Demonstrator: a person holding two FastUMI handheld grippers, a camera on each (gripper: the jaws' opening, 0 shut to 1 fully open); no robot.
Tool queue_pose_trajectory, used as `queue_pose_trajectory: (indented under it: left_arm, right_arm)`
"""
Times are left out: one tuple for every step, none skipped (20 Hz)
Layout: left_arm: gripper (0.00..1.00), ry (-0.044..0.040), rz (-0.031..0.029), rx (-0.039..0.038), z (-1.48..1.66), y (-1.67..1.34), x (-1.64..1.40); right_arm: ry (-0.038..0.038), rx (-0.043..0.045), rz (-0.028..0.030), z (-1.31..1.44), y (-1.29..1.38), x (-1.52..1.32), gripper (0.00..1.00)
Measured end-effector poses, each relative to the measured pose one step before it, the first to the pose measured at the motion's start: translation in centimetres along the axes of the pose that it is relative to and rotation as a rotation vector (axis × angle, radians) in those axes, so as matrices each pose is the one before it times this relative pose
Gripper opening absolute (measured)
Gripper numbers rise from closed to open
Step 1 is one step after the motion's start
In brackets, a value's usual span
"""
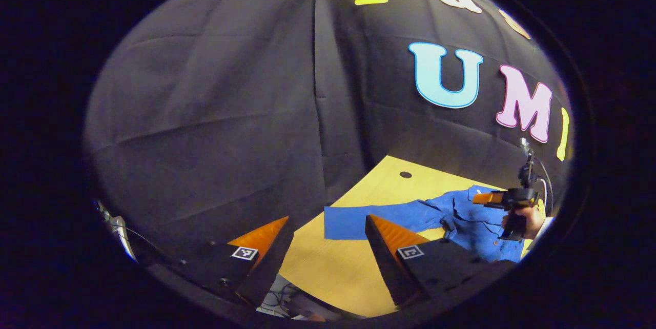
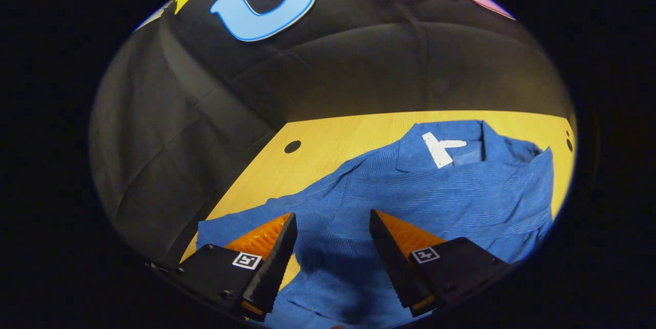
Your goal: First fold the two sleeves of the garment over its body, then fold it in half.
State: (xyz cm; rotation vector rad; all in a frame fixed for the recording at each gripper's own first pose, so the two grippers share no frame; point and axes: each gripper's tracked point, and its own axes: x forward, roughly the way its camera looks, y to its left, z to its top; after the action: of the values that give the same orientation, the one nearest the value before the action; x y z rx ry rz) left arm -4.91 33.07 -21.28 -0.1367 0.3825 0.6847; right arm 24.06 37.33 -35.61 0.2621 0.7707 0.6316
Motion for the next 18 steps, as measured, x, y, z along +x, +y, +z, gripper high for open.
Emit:
queue_pose_trajectory:
  left_arm:
    - [0.81, 0.02294, -0.01293, 0.00071, -0.876, -0.388, 1.69]
    - [0.81, 0.03311, -0.00416, 0.00926, -0.842, -0.165, 1.888]
    - [0.81, 0.04122, 0.00653, 0.00862, -0.88, -0.027, 2.123]
    - [0.82, 0.07683, 0.01228, 0.00029, -1.29, 0.017, 1.842]
    - [0.82, 0.05795, 0.00013, -0.00975, -1.527, -0.048, 2.076]
    - [0.84, 0.04775, -0.00312, -0.01622, -1.183, -0.147, 2.096]
    - [0.84, 0.03152, 0.00205, -0.01003, -0.368, 0.533, 1.707]
    - [0.84, 0.02765, 0.00965, -0.00141, -0.292, 0.329, 1.658]
    - [0.84, 0.0213, 0.00944, 0.01009, -0.375, 0.336, 1.254]
    - [0.82, 0.01512, 0.01032, 0.01556, -0.182, 0.04, 1.157]
    - [0.84, 0.0158, 0.00083, 0.01695, -0.377, -0.418, 1.267]
    - [0.84, 0.01016, -0.00072, 0.01416, 0.084, -0.586, 1.235]
    - [0.84, 0.00513, -0.00551, 0.01273, 0.263, -0.356, 0.903]
    - [0.84, 0.00469, -0.00812, 0.00883, 0.214, -0.326, 0.668]
    - [0.84, 0.00581, -0.01063, 0.00433, 0.047, -0.009, 0.234]
    - [0.82, 0.01224, -0.01132, 0.00364, -0.019, -0.111, 0.466]
    - [0.84, 0.01943, -0.00735, 0.00139, -0.467, 0.179, 0.376]
    - [0.84, 0.03893, 0.0125, 0.0015, -0.745, 0.383, 0.832]
  right_arm:
    - [-0.02725, -0.02372, 0.01174, 1.337, 0.344, -2.06, 0.91]
    - [-0.02641, -0.02474, 0.01496, 1.268, 0.258, -2.571, 0.9]
    - [-0.0264, -0.02183, 0.01678, 1.222, 0.245, -2.679, 0.9]
    - [-0.02824, -0.02464, 0.00858, 1.223, 0.03, -2.733, 0.9]
    - [-0.02581, -0.02421, -0.00664, 1.37, -0.42, -2.8, 0.9]
    - [-0.0206, -0.01785, -0.01372, 1.027, -0.623, -2.895, 0.9]
    - [-0.01989, -0.01048, -0.01945, 0.971, -0.848, -2.587, 0.9]
    - [-0.01101, -0.00349, -0.02947, 0.641, -1.113, -2.037, 0.9]
    - [-0.00596, 0.00267, -0.03213, 0.387, -1.137, -1.926, 0.89]
    - [-0.00941, 0.00522, -0.0358, 0.386, -1.446, -1.688, 0.9]
    - [-0.01103, 0.00546, -0.03906, 0.331, -1.513, -1.443, 0.9]
    - [-0.00641, 0.00705, -0.03668, -0.121, -1.393, -0.775, 0.9]
    - [0.00061, 0.01085, -0.04155, -0.186, -1.372, -1.017, 0.89]
    - [0.00744, 0.01967, -0.03618, -0.226, -1.193, -1.083, 0.9]
    - [0.00124, 0.03036, -0.01906, -0.908, -0.605, -0.297, 0.9]
    - [-0.00093, 0.03327, -0.00721, -0.3, -0.031, -0.392, 0.9]
    - [0.00302, 0.02746, -0.00508, -0.267, -0.016, -0.232, 0.9]
    - [0.00217, 0.0179, -0.00374, -0.332, 0.122, -0.162, 0.9]
